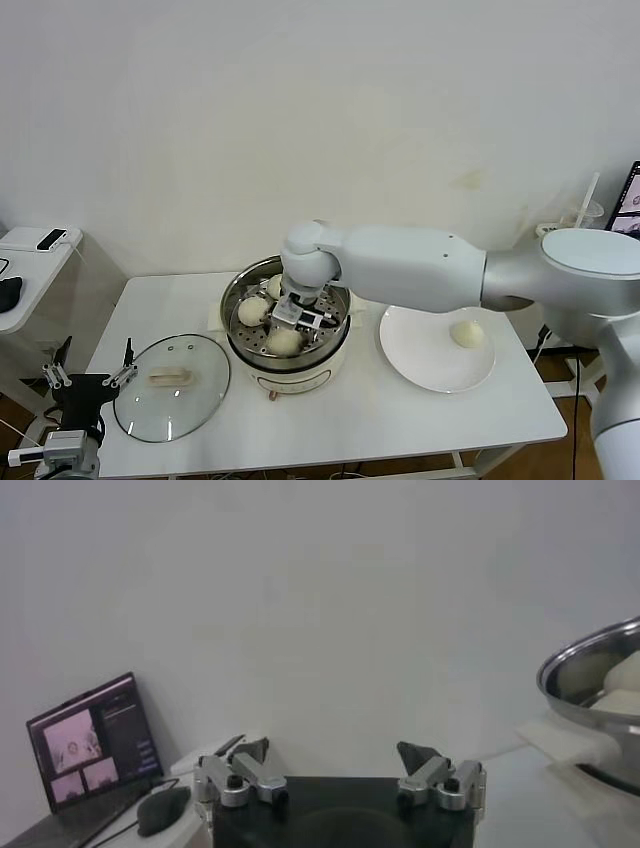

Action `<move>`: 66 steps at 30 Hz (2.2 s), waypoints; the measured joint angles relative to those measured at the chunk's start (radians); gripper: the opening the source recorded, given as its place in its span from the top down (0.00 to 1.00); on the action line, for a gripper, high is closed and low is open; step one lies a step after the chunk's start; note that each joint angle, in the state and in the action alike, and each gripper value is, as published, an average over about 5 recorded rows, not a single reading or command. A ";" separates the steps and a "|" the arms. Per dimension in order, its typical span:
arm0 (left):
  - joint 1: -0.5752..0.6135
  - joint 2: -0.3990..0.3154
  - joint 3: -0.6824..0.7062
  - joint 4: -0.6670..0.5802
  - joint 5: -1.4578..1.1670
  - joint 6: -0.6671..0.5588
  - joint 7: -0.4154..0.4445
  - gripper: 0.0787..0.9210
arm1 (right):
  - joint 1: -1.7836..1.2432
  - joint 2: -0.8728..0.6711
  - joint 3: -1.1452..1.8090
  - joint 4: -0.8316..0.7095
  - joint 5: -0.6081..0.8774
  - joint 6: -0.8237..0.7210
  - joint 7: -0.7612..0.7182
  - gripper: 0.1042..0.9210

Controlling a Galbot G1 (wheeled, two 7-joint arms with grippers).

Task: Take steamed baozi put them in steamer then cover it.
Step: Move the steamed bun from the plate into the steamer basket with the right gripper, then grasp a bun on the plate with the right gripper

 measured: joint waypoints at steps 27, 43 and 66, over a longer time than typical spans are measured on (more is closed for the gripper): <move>-0.017 0.028 0.012 0.003 -0.012 0.007 0.003 0.12 | 0.038 -0.373 0.202 0.022 0.069 -0.269 -0.075 0.12; -0.021 0.052 0.041 0.013 -0.004 0.015 0.003 0.12 | -0.304 -0.711 0.442 0.001 -0.113 -0.277 -0.080 0.12; -0.016 0.044 0.037 0.021 0.003 0.023 0.003 0.12 | -0.539 -0.597 0.611 -0.249 -0.315 -0.211 -0.043 0.12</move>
